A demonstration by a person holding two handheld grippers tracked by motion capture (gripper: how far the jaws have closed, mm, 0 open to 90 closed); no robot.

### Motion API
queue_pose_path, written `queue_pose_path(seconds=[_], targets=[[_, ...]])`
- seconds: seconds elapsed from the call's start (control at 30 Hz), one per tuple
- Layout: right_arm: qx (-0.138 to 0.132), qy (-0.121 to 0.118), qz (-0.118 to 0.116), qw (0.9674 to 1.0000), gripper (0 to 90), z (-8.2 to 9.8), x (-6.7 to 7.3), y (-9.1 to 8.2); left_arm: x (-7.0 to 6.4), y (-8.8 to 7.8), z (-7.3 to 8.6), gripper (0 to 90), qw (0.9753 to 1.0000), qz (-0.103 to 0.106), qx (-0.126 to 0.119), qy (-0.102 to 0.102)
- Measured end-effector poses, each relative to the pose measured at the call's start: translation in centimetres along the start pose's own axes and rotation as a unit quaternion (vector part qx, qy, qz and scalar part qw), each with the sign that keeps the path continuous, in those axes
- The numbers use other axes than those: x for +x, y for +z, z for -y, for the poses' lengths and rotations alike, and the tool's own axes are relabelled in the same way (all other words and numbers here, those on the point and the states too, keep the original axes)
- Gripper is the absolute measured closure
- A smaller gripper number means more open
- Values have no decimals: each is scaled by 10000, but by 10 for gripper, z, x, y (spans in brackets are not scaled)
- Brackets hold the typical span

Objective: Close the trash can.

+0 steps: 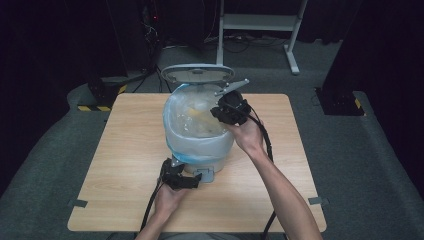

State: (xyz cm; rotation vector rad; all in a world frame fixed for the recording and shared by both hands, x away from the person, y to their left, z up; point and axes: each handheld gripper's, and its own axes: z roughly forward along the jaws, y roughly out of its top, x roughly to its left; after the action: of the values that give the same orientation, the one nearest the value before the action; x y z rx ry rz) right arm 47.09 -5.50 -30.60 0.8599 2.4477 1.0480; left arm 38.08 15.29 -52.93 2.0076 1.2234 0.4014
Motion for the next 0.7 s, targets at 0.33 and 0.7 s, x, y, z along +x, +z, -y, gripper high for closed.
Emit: queue_pose_path(seconds=[0.33, 0.7], targets=[[-255, 162, -66, 9995, 693, 1, -1, -6, 1, -1, 0, 6, 10000, 7, 58, 72], [-1155, 465, -264, 9919, 596, 15, -9, -42, 1, -1, 0, 6, 9999, 8, 65, 81]])
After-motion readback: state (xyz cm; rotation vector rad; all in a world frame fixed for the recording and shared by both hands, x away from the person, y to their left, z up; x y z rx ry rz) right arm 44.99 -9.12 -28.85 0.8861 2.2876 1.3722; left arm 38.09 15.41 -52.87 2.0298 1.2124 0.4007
